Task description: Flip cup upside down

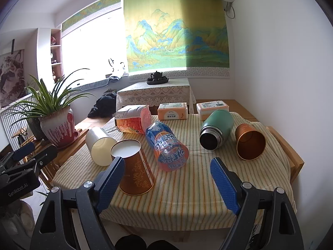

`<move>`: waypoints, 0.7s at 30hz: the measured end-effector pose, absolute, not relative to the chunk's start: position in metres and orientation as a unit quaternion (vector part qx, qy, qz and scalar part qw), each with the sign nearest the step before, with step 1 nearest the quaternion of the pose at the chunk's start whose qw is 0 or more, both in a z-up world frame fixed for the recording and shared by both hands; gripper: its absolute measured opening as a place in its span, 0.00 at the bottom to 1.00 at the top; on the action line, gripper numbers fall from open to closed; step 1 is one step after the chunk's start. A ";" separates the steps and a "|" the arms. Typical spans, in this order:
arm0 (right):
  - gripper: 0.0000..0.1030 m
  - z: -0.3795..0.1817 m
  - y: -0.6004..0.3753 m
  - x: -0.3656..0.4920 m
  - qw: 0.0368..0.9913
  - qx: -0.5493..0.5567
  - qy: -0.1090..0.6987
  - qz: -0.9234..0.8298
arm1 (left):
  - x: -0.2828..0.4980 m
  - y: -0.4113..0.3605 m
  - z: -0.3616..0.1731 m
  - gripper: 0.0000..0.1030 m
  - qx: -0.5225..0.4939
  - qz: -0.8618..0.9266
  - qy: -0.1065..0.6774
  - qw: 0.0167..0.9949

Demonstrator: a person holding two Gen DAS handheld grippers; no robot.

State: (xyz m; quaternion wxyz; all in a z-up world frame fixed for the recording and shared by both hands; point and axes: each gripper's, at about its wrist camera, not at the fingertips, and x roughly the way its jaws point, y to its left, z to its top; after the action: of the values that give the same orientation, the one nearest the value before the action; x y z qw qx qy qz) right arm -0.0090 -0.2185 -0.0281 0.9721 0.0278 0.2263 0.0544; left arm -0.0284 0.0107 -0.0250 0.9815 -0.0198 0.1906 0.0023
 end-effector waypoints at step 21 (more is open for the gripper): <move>0.79 -0.031 -0.224 -0.007 0.973 0.025 0.224 0.048 | -0.023 -0.001 -0.027 0.92 -0.012 -0.004 0.192 0.981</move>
State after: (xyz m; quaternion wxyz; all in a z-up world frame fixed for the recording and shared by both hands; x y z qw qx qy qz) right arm -0.0067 -0.2243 -0.0305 0.9732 0.0251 0.2235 0.0478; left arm -0.0231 -0.0009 -0.0270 0.9813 -0.0117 0.1919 -0.0036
